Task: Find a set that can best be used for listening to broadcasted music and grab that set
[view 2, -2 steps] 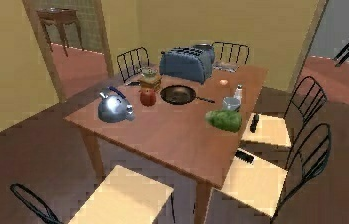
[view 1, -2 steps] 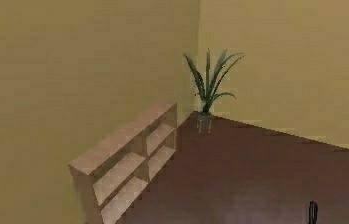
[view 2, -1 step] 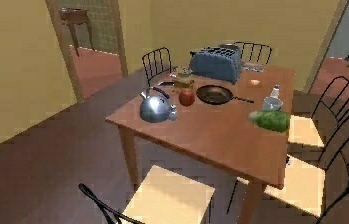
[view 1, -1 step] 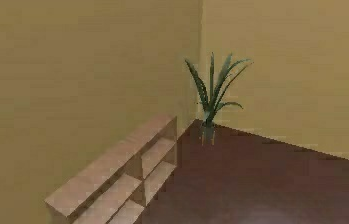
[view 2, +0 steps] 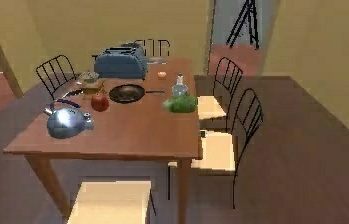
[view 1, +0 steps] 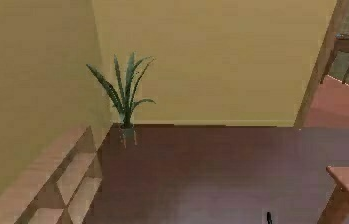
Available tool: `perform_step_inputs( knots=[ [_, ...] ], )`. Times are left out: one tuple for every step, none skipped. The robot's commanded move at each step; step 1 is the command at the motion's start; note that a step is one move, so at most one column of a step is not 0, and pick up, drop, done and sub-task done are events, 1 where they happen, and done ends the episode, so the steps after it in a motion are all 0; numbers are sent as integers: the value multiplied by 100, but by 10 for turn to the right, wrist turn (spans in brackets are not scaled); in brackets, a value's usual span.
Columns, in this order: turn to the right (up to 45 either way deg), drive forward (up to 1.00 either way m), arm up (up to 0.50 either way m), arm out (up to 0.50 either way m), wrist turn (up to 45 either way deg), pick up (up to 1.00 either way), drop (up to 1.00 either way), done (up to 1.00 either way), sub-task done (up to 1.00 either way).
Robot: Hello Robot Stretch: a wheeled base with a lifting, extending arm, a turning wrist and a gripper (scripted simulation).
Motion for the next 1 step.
perform_step_inputs(
  knots=[
    [0, 75, 0, 0, 0, 0, 0, 0, 0]
  ],
)
